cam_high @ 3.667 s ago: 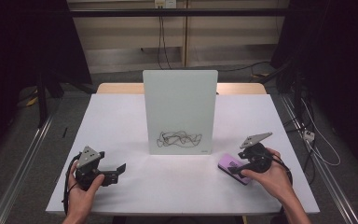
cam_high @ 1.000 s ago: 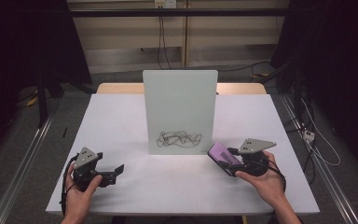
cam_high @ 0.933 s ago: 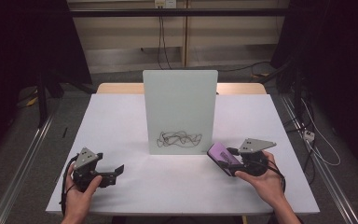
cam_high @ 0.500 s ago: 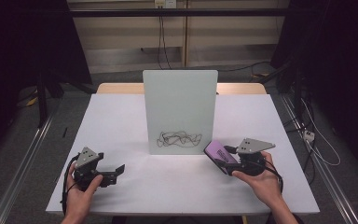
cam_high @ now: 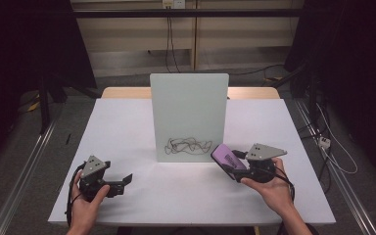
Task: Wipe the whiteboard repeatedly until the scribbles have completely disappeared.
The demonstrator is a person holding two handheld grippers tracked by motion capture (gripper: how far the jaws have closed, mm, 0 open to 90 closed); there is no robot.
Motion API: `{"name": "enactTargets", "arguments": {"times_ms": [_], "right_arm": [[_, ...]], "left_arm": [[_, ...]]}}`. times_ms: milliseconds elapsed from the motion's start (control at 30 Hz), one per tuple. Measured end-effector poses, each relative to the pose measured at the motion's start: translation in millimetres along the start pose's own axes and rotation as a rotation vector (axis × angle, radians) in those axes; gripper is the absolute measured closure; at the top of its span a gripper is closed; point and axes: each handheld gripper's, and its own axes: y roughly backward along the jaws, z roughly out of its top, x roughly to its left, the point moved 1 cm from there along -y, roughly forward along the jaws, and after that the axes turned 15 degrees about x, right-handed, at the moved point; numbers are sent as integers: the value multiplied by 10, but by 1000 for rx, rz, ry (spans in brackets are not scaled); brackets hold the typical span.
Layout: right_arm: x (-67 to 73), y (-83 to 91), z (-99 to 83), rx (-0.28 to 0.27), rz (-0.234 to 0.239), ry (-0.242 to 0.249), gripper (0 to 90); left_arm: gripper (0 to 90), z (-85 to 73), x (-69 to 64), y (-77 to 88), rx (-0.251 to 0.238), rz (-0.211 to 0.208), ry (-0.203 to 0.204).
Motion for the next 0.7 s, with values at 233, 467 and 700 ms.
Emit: {"name": "enactTargets", "arguments": {"times_ms": [233,467,700], "right_arm": [[53,-38,50,-15,-9,11,417],[74,-92,114,-32,-23,50,416],[45,-129,195,-53,-62,65,417]], "left_arm": [[50,-9,-18,25,-5,-2,-9],[50,3,-23,6,-1,7,-13],[50,-10,-26,-12,16,2,-17]]}}
